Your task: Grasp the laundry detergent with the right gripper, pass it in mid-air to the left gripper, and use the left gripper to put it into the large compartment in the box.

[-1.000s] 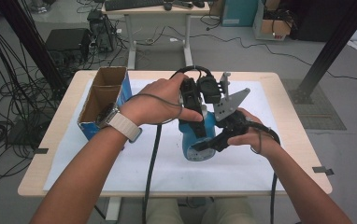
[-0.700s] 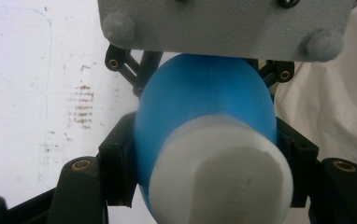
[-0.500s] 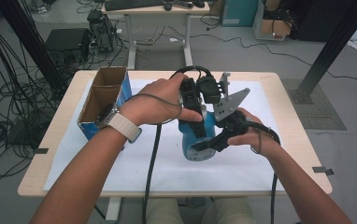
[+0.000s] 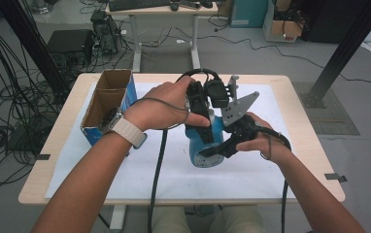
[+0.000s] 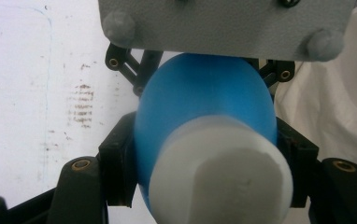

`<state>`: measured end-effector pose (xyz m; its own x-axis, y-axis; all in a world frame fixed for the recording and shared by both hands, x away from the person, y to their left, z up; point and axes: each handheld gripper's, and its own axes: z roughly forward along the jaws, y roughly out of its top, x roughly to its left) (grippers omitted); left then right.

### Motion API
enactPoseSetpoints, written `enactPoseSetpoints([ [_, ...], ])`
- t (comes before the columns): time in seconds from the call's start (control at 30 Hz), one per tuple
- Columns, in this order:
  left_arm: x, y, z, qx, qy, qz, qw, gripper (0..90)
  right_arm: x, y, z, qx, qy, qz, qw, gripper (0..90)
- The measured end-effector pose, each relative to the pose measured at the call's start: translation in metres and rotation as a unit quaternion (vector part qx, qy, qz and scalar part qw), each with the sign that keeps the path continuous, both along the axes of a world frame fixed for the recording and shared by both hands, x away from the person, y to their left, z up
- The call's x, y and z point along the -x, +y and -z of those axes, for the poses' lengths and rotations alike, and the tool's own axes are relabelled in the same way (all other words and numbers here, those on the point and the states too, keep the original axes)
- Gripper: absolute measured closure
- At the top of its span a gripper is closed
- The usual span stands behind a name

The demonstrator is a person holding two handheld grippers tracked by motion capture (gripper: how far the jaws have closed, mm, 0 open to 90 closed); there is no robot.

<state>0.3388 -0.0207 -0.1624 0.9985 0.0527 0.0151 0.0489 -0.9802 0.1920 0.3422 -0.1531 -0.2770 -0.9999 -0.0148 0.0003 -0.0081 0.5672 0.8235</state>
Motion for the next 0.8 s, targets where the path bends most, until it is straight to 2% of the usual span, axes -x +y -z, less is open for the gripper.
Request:
enactPoseSetpoints([
  [0.8, 0.0008, 0.0009, 0.0005, 0.001, 0.001, 0.000, 1.0000, 37.5, 0.0012, 0.0008, -0.0003, 0.003, 0.000, 0.000, 1.0000, 43.0],
])
